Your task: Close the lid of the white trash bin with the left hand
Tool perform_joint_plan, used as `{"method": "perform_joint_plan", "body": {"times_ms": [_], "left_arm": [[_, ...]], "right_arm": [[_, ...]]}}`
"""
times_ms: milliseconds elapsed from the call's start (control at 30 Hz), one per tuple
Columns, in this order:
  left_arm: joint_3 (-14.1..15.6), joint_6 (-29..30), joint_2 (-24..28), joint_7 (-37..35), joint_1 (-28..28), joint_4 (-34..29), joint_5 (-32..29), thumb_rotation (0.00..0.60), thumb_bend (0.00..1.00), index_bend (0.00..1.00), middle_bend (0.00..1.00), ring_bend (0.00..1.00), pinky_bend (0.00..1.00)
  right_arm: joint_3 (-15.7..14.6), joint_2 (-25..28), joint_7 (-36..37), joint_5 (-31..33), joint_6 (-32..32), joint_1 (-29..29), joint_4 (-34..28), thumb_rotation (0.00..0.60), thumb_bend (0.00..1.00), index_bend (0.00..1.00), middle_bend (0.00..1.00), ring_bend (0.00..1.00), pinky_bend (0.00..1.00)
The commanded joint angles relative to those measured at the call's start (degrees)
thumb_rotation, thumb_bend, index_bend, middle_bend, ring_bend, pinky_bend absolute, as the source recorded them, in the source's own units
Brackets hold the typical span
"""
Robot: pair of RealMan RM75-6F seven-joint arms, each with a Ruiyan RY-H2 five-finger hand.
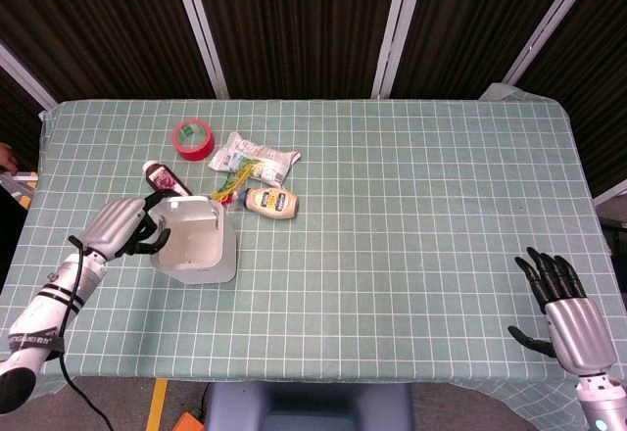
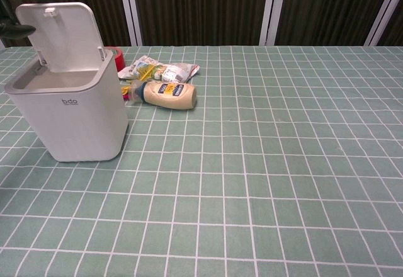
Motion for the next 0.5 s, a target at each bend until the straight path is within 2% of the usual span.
{"method": "perform_joint_plan", "body": {"times_ms": [33,200,500], "left_arm": [[3.4,1.2,2.2,0.4,3.2,-2.9,5.2,0.6,0.5,0.23,1.0,1.0,1.0],[7.1,-1.8,2.4,-0.4,4.8,-3.5,10.1,0.6,0.5,0.22,1.0,1.0,1.0],[9.5,-3.9,0.4,0.5,4.5,-2.2,12.4,0.6,0.5,0.2,1.0,1.0,1.0]], "right_arm": [[-0.2,0.0,0.1,-0.2,-0.1,0.0,-0.1,0.6,0.21,0.0,0.0,0.0,0.0],[-0.6,-0.2,-0.2,-1.0,0.0,-0.1,-0.4,0.6,0.21,0.0,0.0,0.0,0.0],[-0.8,0.0,0.4,-1.3,0.4,-0.2,-0.5,0.6,0.21,0.0,0.0,0.0,0.0]]}}
